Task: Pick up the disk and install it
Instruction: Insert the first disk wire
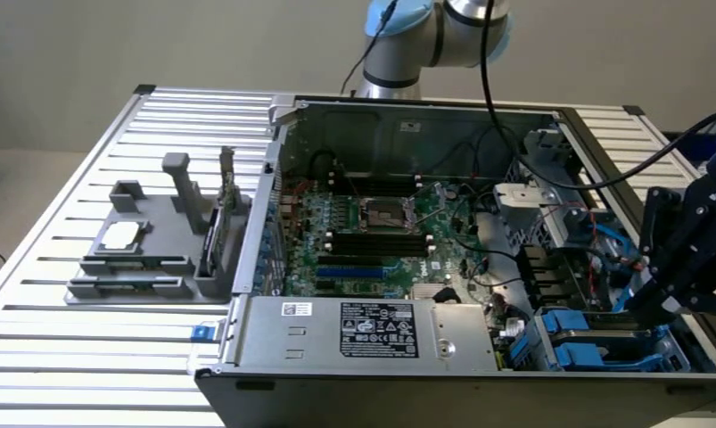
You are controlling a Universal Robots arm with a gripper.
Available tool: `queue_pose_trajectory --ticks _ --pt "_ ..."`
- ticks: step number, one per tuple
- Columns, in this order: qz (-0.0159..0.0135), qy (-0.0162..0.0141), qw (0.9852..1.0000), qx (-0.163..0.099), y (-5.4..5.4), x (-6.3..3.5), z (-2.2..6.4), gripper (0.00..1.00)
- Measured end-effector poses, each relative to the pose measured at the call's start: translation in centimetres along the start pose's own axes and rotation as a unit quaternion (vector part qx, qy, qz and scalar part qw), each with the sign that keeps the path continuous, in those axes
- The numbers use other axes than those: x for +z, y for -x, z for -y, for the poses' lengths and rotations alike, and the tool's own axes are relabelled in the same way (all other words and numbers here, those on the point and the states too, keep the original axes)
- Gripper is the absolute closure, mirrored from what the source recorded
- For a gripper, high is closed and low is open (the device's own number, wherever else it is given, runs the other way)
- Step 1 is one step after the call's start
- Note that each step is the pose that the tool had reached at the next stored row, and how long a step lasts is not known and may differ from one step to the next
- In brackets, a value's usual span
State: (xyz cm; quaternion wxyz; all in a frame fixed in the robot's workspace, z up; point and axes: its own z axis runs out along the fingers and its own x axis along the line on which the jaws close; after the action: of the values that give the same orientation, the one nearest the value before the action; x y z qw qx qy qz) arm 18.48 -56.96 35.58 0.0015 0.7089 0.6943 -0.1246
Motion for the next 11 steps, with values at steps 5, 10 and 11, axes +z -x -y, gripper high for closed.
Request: queue_pose_trajectory --ticks 5,10,11 --pt "0.0043 -0.0088 1.0000 -0.001 -1.1 -0.02 0.82 0.84" --pt "0.0064 -0.0096 0.9999 -0.001 -1.4 -0.08 0.82 0.84" --pt "0.0065 -0.0096 0.9999 -0.001 -1.4 -0.08 0.82 0.84"
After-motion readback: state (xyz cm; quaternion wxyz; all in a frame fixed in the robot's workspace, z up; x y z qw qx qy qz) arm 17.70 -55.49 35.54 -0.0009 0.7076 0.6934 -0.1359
